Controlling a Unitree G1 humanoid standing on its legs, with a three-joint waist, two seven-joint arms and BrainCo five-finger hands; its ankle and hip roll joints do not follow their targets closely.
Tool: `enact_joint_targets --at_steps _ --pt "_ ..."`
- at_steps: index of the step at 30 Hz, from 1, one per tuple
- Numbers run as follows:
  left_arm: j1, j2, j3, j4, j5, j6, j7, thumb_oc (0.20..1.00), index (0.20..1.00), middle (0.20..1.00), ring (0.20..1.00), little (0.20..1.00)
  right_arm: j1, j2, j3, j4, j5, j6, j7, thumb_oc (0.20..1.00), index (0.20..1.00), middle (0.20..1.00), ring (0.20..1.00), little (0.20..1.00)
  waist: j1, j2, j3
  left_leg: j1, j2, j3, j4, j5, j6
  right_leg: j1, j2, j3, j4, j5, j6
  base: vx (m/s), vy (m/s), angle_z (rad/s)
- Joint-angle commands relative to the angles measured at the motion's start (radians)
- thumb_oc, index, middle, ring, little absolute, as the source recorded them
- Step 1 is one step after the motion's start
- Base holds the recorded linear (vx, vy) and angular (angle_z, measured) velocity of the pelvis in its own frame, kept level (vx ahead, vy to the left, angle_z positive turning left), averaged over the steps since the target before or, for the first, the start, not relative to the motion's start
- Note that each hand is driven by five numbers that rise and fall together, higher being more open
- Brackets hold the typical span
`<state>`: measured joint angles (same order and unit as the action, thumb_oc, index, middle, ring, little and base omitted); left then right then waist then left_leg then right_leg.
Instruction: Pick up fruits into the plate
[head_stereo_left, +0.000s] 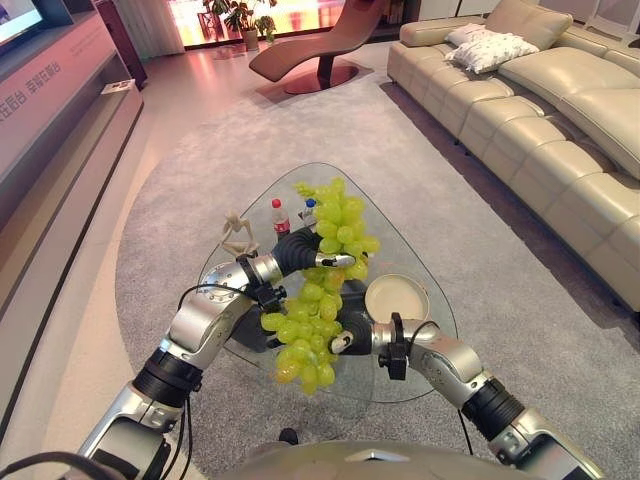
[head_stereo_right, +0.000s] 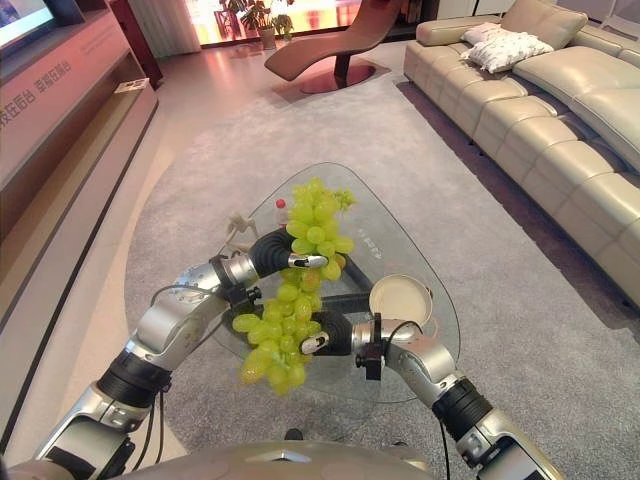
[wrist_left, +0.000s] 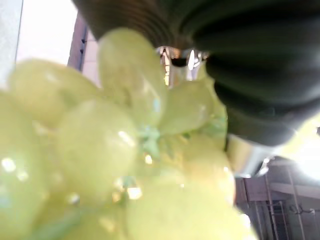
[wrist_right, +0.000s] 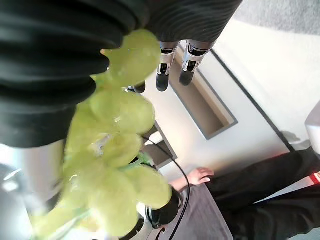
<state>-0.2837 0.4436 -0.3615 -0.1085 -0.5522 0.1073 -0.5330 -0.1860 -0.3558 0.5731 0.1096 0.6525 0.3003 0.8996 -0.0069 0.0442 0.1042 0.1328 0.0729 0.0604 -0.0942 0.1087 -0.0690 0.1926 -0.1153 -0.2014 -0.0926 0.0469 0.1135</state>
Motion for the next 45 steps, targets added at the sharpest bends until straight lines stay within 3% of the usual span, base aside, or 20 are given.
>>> enact_joint_targets --at_steps 1,23,24,25,26,27,31,45 --pt "-0.097 -0.008 -0.009 -0.031 -0.036 -0.056 0.024 0.2 0.2 0.2 0.2 0.2 -0.025 0.088 0.025 -0.089 0.088 -0.029 0.049 0.2 0.2 0.2 0.2 0.2 0.009 -0.059 -0.009 0.058 -0.035 0.021 0.007 -0.114 0.021 0.0 -0.027 0.013 0.005 0.009 0.013 0.0 0.0 0.0" --pt "-0.062 -0.013 0.022 0.002 -0.04 -0.064 0.046 0.2 0.2 0.2 0.2 0.2 0.002 0.073 -0.012 -0.07 0.092 -0.055 0.019 0.2 0.2 0.2 0.2 0.2 0.007 -0.062 -0.003 0.054 -0.03 0.025 0.007 -0.111 0.019 -0.004 -0.026 0.013 0.005 0.009 0.012 0.0 0.0 0.0" --pt "-0.055 -0.013 0.025 0.005 -0.041 -0.062 0.049 0.241 0.241 0.241 0.241 0.241 0.006 0.067 -0.018 -0.07 0.088 -0.057 0.016 0.2 0.2 0.2 0.2 0.2 0.007 -0.062 -0.002 0.054 -0.03 0.025 0.007 -0.111 0.018 -0.003 -0.026 0.013 0.005 0.009 0.012 0.0 0.0 0.0" --pt "-0.046 -0.014 0.03 0.009 -0.044 -0.06 0.054 0.787 0.787 0.787 0.787 0.787 0.01 0.06 -0.025 -0.071 0.08 -0.059 0.011 0.2 0.2 0.2 0.2 0.2 0.007 -0.062 -0.001 0.054 -0.03 0.025 0.007 -0.111 0.018 -0.003 -0.026 0.013 0.005 0.01 0.012 0.0 0.0 0.0" --pt "-0.044 -0.014 0.031 0.01 -0.044 -0.06 0.054 0.787 0.787 0.787 0.787 0.787 0.01 0.058 -0.027 -0.071 0.079 -0.06 0.01 0.2 0.2 0.2 0.2 0.2 0.007 -0.062 -0.001 0.054 -0.03 0.025 0.007 -0.111 0.018 -0.003 -0.026 0.013 0.005 0.01 0.012 0.0 0.0 0.0" --pt "-0.034 -0.012 0.039 0.018 -0.046 -0.061 0.056 1.0 1.0 1.0 1.0 1.0 0.015 0.048 -0.039 -0.07 0.067 -0.063 0.01 0.2 0.2 0.2 0.2 0.2 0.007 -0.063 -0.001 0.053 -0.03 0.026 0.007 -0.111 0.018 -0.003 -0.026 0.012 0.005 0.01 0.011 0.0 0.0 0.0" --pt "0.01 -0.008 0.075 0.069 -0.078 -0.069 0.1 1.0 1.0 1.0 1.0 1.0 0.034 0.005 -0.089 -0.058 0.005 -0.082 0.004 0.2 0.2 0.2 0.2 0.2 0.007 -0.065 0.005 0.054 -0.029 0.025 0.007 -0.11 0.018 -0.003 -0.025 0.01 0.005 0.011 0.009 0.0 0.0 0.0" --pt "0.207 -0.012 0.197 0.354 -0.073 -0.091 0.109 1.0 1.0 1.0 1.0 1.0 0.112 -0.164 -0.286 -0.011 -0.079 -0.109 0.072 0.2 0.2 0.2 0.2 0.2 0.025 -0.087 0.021 0.055 -0.023 0.014 0.007 -0.109 0.011 0.007 -0.021 -0.002 0.006 0.01 0.004 0.02 -0.015 0.01"
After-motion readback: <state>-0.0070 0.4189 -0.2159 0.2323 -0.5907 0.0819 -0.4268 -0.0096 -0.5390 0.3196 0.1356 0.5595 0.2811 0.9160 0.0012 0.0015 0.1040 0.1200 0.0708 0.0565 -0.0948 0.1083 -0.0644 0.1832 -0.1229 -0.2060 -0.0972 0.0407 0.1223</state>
